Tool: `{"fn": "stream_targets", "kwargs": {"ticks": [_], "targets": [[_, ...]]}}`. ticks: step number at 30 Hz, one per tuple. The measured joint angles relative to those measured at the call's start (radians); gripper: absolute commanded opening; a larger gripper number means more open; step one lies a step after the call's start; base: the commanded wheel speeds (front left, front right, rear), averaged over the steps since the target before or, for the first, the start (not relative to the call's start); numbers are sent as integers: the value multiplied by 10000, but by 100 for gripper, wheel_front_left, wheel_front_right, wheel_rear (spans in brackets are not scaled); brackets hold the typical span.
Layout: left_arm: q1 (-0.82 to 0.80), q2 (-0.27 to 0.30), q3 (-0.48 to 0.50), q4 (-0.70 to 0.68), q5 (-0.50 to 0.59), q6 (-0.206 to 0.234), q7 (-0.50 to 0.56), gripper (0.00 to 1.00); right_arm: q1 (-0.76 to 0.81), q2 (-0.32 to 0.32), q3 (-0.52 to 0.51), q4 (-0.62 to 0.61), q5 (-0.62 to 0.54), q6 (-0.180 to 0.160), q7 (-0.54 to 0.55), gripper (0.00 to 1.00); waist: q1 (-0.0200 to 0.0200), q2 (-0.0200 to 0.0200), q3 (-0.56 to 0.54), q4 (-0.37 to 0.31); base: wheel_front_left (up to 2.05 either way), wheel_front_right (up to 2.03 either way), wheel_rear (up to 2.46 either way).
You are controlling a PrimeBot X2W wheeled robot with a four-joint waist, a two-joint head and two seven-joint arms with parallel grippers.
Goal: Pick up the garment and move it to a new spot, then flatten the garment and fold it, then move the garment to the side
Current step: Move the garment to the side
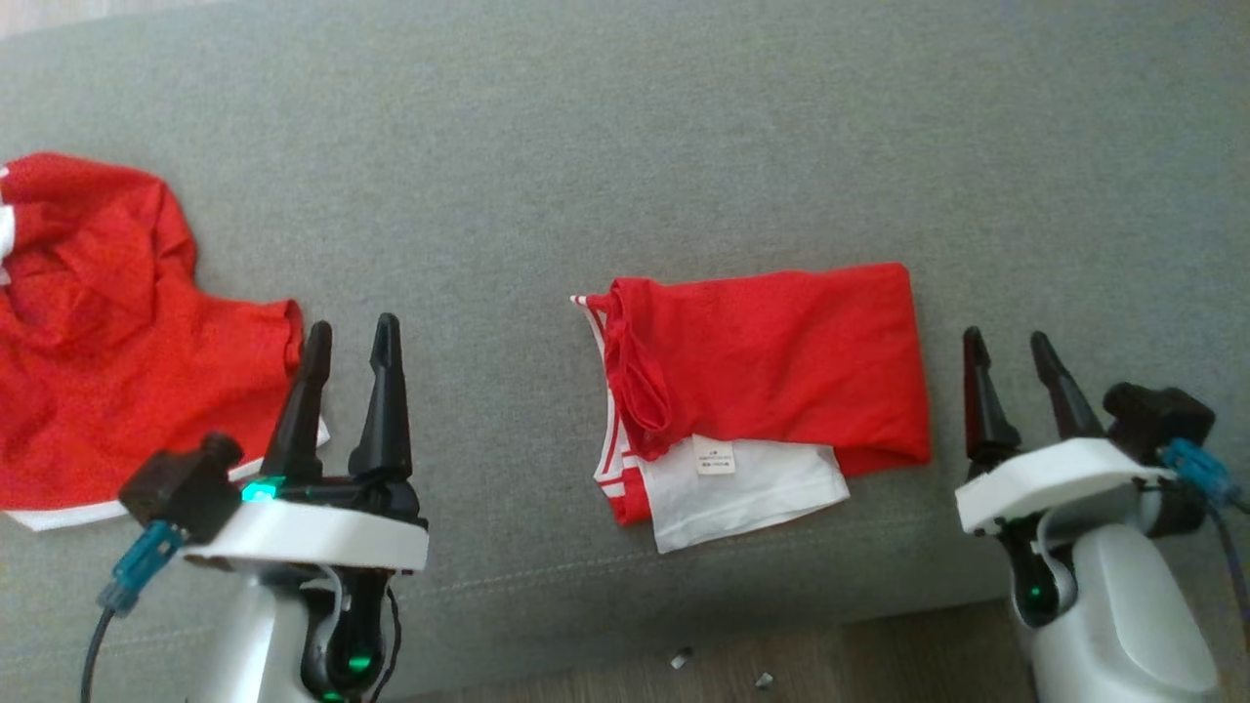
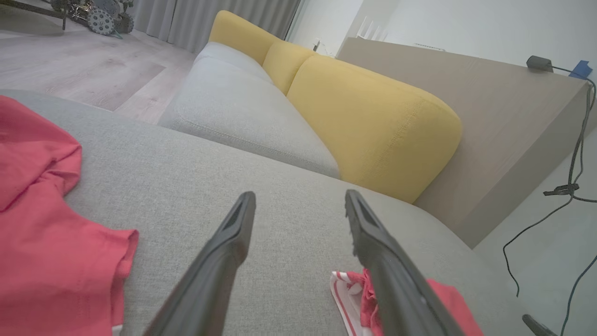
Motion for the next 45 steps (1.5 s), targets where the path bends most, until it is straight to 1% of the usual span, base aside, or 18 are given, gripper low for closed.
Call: {"fn": "stream_targets", "kwargs": {"ticks": [6,8,17,18,19,20,25,29,33,37,40,44,45], "targets": [[-28,0,-56,10,2,0,0,100,-492,2,301,665,677,0,337,100,0,0,281,105,0,0,0],[-85,0,-100,25,8,-2,0,100,-665,0,527,1078,970,0,497,100,0,0,371,158,0,0,0],[-349,0,-134,31,107,-6,0,100,-1255,-33,1112,2123,1547,0,777,100,0,0,616,317,0,0,0],[-372,0,-134,31,107,-6,0,100,-1321,-35,1170,2226,1595,0,777,89,0,0,636,333,0,0,0],[-376,0,-134,31,107,-6,0,100,-1370,-44,1218,2299,1647,0,771,22,0,0,653,346,0,0,0],[-375,0,-134,31,107,-6,0,100,-1408,-63,1281,2374,1685,0,708,0,0,0,667,356,0,0,0],[-375,0,-125,33,107,-4,0,100,-1615,-345,1528,2527,1570,0,25,0,0,0,680,339,0,0,0],[-376,0,-115,31,107,-2,0,100,-1957,-679,1902,2489,832,0,-512,0,0,0,642,226,0,0,0],[-383,0,-128,6,113,-2,0,100,-2498,-1053,2316,2140,119,2,-715,0,0,0,660,21,0,0,0],[-593,0,-146,-142,274,-4,0,100,-3311,-1515,2683,1845,-42,2,-673,0,0,0,881,-224,0,0,0],[-990,2,-242,-284,426,-10,-6,100,-4087,-1933,2840,1655,-38,2,-403,0,0,0,1204,-417,0,0,0],[-1614,-2,-291,-418,688,-19,-8,100,-5155,-2577,2805,1559,545,2,-111,0,0,0,1749,-715,0,0,0],[-1614,-2,-291,-418,688,-19,-8,100,-5155,-2577,2805,1559,545,2,-111,0,0,0,1749,-715,0,0,0]]}}
